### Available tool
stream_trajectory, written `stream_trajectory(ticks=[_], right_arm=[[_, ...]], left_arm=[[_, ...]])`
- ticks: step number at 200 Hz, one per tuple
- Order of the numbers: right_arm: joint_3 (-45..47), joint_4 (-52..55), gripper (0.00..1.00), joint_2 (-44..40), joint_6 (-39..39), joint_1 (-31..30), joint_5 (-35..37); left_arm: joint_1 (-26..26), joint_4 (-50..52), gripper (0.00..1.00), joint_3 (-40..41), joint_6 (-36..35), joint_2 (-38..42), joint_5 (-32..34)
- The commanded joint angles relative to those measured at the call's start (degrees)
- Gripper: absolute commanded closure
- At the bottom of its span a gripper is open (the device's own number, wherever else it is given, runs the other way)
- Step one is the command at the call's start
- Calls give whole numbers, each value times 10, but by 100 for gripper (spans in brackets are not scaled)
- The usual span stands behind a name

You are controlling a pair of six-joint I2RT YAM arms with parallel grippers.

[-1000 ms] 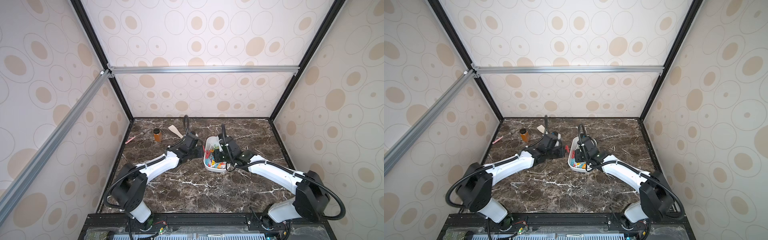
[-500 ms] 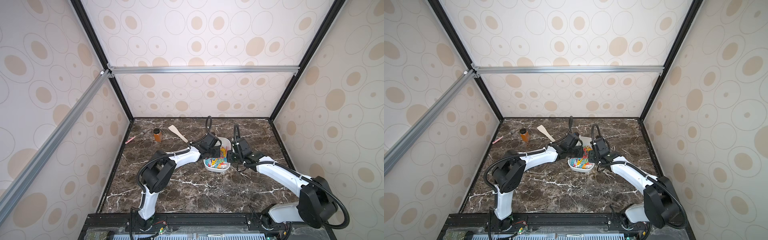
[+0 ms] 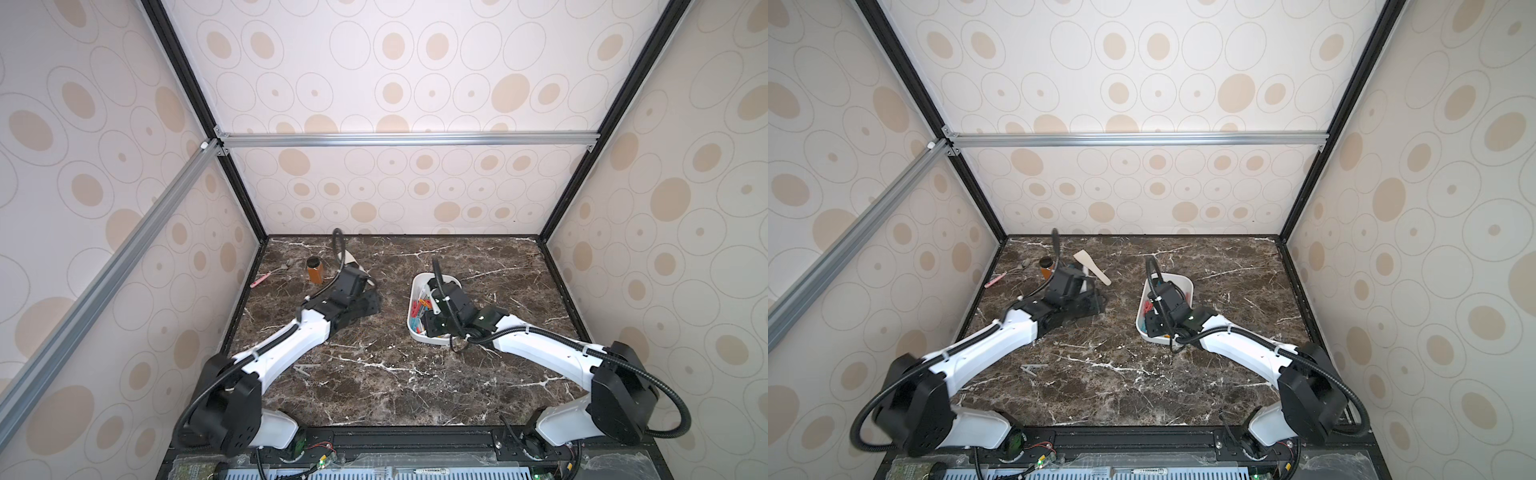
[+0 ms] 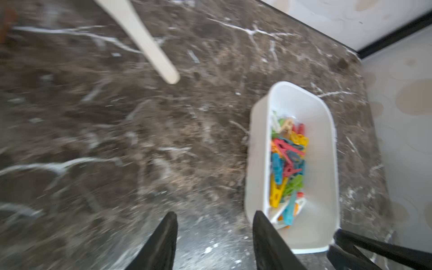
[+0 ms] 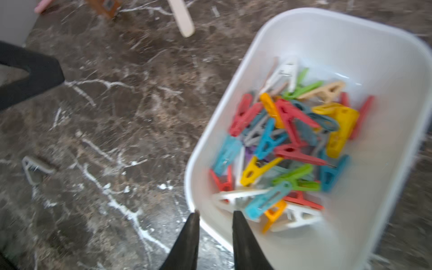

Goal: Put the clothespins into the storage box
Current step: Place the clothespin in the storage box, then pick up the clothespin from the center of the board.

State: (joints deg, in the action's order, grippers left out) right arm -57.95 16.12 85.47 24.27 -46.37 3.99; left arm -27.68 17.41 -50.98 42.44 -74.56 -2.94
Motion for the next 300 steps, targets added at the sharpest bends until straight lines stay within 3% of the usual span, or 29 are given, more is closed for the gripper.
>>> stream_trajectory(ticks=[1,26,60,111,170,241,300], right_arm=[[-33,-19,73,47,-20,-50,-21],[-67,-37,73,96,-11,-86,-40],[-100,-48,73,130,-5,-100,-52],[-103,-44,73,133,-20,-101,-33],[-85,-49,73,130,-18,-101,-28],[-75,-50,73,118,-16,-101,-3],[-59,-44,73,93,-9,-101,65]], left_arm=[[29,93,40,93,54,80,36],[65,122,34,181,134,175,45],[72,208,32,200,172,215,129],[102,134,39,250,153,187,73],[109,113,42,245,133,153,100],[137,89,55,261,99,130,115],[150,65,60,280,99,109,109]])
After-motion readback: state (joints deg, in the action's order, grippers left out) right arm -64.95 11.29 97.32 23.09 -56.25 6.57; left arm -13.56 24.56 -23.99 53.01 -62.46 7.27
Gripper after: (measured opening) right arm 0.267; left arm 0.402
